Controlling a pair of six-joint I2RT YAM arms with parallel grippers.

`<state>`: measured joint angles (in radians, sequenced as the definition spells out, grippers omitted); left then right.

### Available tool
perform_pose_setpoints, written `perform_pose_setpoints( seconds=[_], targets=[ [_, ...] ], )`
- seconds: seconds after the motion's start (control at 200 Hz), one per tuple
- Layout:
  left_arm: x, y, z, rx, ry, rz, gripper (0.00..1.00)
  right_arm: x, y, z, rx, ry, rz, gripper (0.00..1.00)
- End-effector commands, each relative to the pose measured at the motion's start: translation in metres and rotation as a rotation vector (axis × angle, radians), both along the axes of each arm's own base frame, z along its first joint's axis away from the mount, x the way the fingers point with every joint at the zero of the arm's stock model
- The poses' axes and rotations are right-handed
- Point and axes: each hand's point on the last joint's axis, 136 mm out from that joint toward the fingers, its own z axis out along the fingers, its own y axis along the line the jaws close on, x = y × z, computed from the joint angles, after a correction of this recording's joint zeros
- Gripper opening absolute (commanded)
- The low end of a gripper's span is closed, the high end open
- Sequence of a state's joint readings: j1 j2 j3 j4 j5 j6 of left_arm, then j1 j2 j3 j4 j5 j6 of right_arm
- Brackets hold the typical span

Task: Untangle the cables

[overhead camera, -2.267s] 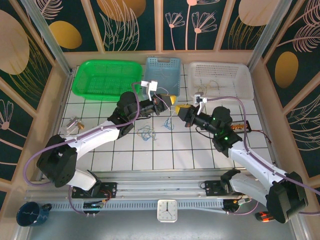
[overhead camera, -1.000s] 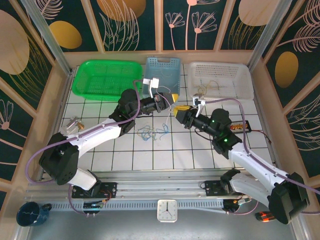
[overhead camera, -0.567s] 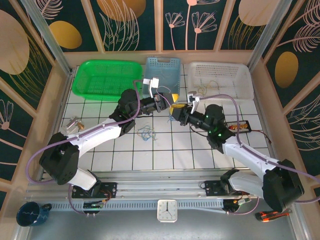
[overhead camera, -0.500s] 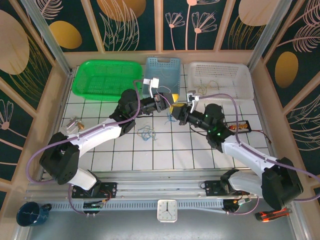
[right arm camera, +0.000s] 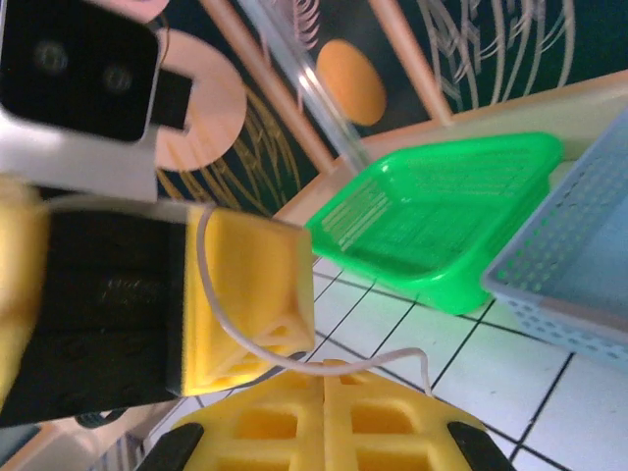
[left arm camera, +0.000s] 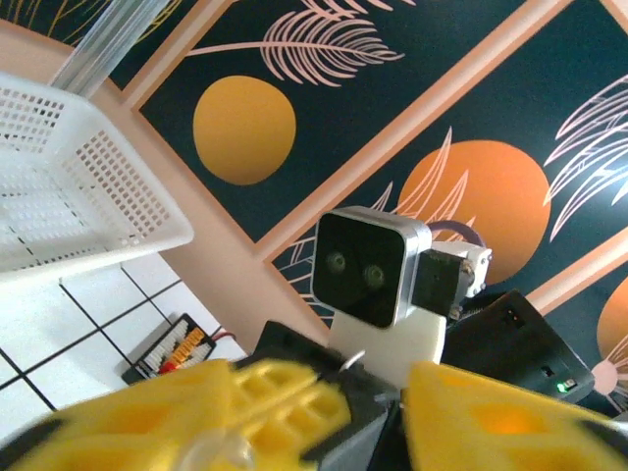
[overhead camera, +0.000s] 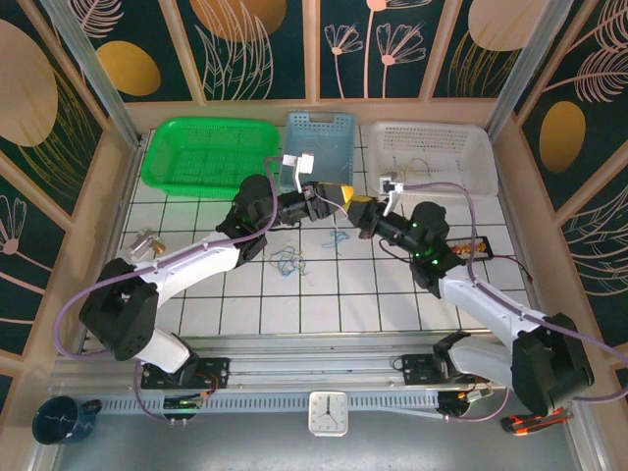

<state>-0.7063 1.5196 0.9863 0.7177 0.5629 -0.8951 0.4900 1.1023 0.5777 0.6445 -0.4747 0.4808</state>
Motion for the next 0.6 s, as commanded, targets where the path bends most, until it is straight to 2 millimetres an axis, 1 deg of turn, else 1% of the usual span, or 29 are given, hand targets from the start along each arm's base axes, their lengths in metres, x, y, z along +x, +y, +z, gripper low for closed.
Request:
perform_pose_setpoints(
  seconds=[0.0,0.045,0.13,0.215,0.265,0.285,0.305,0.32,0.345,0.385,0.43,0.45,0.485,0.545,0.595],
  targets=[
    [0.003,0.007,0.02,-0.012,-0.057,0.035,0.7,-0.002,-0.014,0.015,0.055,-0.026,-0.018,0.0],
    [0.004,0.01,0.02,-0.005,-0.065,0.046,0.73,0.0,-0.018,0.015,0.056,-0.023,-0.03,0.0],
    [0.005,0.015,0.02,0.003,-0.071,0.06,0.81,0.001,-0.022,0.017,0.059,-0.025,-0.042,0.0],
    [0.007,0.018,0.013,0.023,-0.063,0.079,0.88,0.001,-0.024,0.02,0.066,-0.024,-0.046,0.0],
    [0.009,0.02,0.011,0.029,-0.062,0.088,0.88,0.001,-0.025,0.022,0.07,-0.024,-0.045,0.0],
    [0.008,0.02,0.012,0.028,-0.066,0.088,0.85,0.001,-0.025,0.023,0.072,-0.024,-0.044,0.0],
    [0.009,0.021,0.013,0.027,-0.071,0.089,0.8,0.001,-0.024,0.023,0.071,-0.021,-0.042,0.0],
    [0.008,0.021,0.002,0.041,-0.057,0.088,0.75,0.001,-0.024,0.023,0.071,-0.022,-0.039,0.0],
    [0.008,0.022,-0.001,0.044,-0.053,0.089,0.66,0.001,-0.023,0.023,0.069,-0.019,-0.037,0.0],
    [0.008,0.022,-0.002,0.043,-0.048,0.093,0.47,0.001,-0.023,0.021,0.064,-0.014,-0.033,0.0],
    [0.01,0.023,-0.005,0.043,-0.038,0.102,0.23,0.0,-0.021,0.018,0.056,-0.01,-0.023,0.0],
    [0.01,0.023,-0.005,0.041,-0.035,0.102,0.15,-0.001,-0.021,0.017,0.053,-0.01,-0.018,0.0],
    [0.01,0.023,-0.004,0.037,-0.032,0.105,0.08,-0.003,-0.02,0.014,0.051,-0.011,-0.007,0.0],
    [0.011,0.024,-0.003,0.034,-0.03,0.11,0.06,-0.01,-0.017,0.011,0.05,-0.016,0.02,0.0],
    [0.011,0.024,-0.001,0.033,-0.026,0.112,0.0,-0.015,-0.016,0.008,0.049,-0.023,0.039,0.0]
  ],
)
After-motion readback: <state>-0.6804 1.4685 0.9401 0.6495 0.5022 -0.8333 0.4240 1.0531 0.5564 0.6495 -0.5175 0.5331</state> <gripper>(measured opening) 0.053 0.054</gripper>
